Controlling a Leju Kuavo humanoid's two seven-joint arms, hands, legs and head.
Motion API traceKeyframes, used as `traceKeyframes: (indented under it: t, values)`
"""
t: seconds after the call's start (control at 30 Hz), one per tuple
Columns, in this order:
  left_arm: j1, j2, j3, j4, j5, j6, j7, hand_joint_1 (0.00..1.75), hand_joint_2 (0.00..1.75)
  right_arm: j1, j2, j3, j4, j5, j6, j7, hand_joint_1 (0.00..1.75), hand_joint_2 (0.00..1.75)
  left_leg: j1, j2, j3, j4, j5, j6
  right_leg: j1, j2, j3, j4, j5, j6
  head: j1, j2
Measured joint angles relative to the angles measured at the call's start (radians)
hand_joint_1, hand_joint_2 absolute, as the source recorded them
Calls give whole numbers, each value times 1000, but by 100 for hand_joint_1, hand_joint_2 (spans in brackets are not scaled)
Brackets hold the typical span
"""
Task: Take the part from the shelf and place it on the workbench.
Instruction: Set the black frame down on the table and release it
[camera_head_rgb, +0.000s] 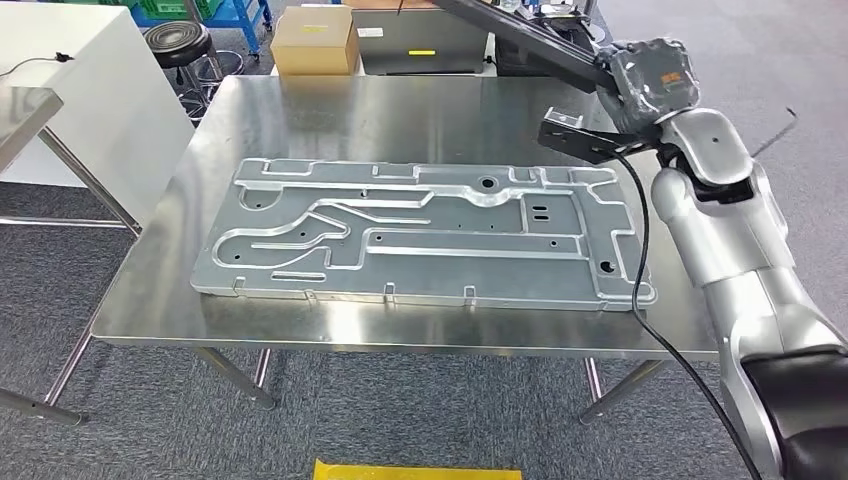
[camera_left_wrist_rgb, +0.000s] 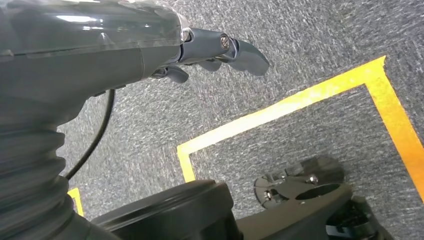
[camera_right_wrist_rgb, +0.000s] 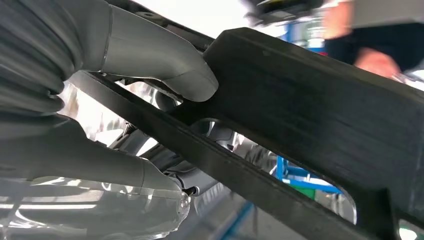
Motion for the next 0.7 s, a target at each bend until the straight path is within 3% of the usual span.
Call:
traceKeyframes:
  t: [0.07, 0.17, 0.2, 0.27, 0.33, 0.37, 0.4, 0.47, 0.53, 0.67, 0.7]
  values:
    - [1, 1, 0, 0, 8, 5, -6, 0, 175, -43, 27, 66, 119, 66, -6, 10, 175, 175, -4, 0, 6, -32, 5, 10, 1, 2, 0, -4, 0, 11, 0, 0]
    - [1, 1, 0, 0, 17, 9, -16, 0, 175, -64, 64, 132, 249, 85, -6, 4, 175, 175, 2, -3, 17, -53, 22, 24, 2, -1, -4, 8, -15, 28, 0, 0]
    - [0, 0, 0, 0, 19, 10, -20, 0, 175, -68, 76, 146, 286, 81, -7, -5, 175, 175, 5, -4, 20, -60, 26, 28, 2, -2, -20, 41, -34, 31, 0, 0]
    - [1, -1, 0, 0, 22, 11, -27, 0, 175, -70, 97, 164, 355, 64, -10, -25, 175, 175, 6, -7, 23, -63, 25, 33, -2, -3, -83, 162, -89, 36, 0, 0]
    - [4, -1, 0, 0, 24, 12, -30, 0, 175, -62, 112, 177, 409, 45, -13, -42, 87, 87, 6, -10, 25, -60, 21, 34, -5, -3, -145, 261, -111, 41, 0, 0]
    - [5, -1, 0, 0, 24, 13, -32, 0, 175, -57, 120, 180, 429, 34, -14, -50, 44, 44, 6, -11, 25, -57, 17, 33, -6, -3, -155, 263, -96, 43, 0, 0]
    - [6, -1, 1, 0, 24, 15, -34, 0, 175, -53, 126, 183, 443, 25, -16, -55, 0, 0, 6, -12, 26, -52, 11, 31, -8, -3, -144, 225, -63, 43, 0, 0]
    - [7, -1, 1, 0, 25, 21, -42, 0, 175, -55, 137, 185, 465, 8, -19, -63, 0, 0, 6, -13, 26, -38, -3, 24, -10, -3, -90, 95, 8, 42, 0, 0]
    - [6, -2, 0, 0, 22, 29, -46, 0, 175, -59, 146, 185, 484, -6, -21, -70, 0, 0, 5, -13, 25, -27, -15, 15, -5, -2, -55, 18, 30, 34, 0, 0]
    - [6, -2, 0, 0, 25, 42, -47, 0, 0, -51, 156, 186, 511, -31, -17, -83, 0, 0, 5, -12, 29, -25, -27, -6, -2, 1, -46, 9, 21, 12, 0, 0]
    - [5, -2, 1, 0, 28, 41, -46, 0, 0, -52, 160, 186, 515, -37, -16, -87, 0, 0, 5, -10, 24, -10, -39, -11, -4, 1, -42, 6, 20, 7, 0, 0]
